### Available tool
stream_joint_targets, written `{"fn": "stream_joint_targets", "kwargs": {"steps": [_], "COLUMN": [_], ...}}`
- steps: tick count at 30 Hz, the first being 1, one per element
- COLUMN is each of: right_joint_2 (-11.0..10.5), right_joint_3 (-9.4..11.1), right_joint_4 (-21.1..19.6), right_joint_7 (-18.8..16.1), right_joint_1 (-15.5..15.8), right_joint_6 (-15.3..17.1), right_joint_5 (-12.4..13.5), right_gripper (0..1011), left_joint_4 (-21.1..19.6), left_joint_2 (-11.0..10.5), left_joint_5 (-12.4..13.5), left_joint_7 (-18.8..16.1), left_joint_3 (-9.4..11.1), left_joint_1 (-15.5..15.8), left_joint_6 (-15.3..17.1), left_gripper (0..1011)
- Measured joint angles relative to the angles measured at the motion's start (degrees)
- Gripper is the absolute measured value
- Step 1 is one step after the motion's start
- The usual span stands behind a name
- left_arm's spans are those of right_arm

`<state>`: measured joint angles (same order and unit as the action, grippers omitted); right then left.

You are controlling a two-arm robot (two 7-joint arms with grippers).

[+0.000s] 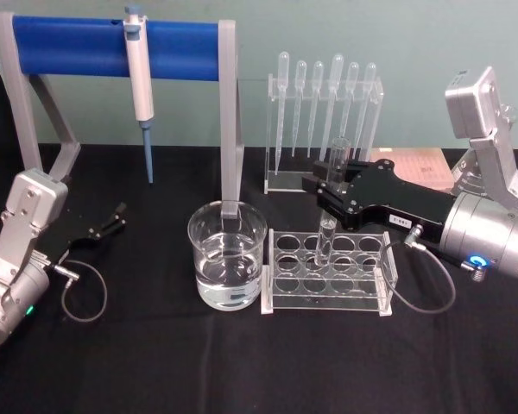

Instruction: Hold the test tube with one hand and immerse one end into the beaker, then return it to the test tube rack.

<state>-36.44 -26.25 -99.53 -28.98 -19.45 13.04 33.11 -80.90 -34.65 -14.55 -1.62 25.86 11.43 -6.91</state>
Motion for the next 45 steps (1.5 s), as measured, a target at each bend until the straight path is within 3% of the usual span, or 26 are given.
{"fn": "stream_joint_targets", "kwargs": {"steps": [38,45], "right_joint_2": [0.0,0.2], "right_joint_3": [0.0,-0.6], "right_joint_4": [0.0,0.77], "right_joint_7": [0.0,-0.76], "right_joint_1": [0.0,-2.43], "right_joint_6": [0.0,0.55], "right_joint_5": [0.0,0.34], "right_gripper": [225,224], "left_joint_4": [0.0,0.0], "left_joint_2": [0.0,0.0], "left_joint_5": [0.0,0.0], "left_joint_7": [0.0,0.0], "left_joint_3": [0.0,0.0], "left_joint_1": [0.0,0.0], "left_joint_6": [0.0,0.0], "left_gripper": [1000,1000]}}
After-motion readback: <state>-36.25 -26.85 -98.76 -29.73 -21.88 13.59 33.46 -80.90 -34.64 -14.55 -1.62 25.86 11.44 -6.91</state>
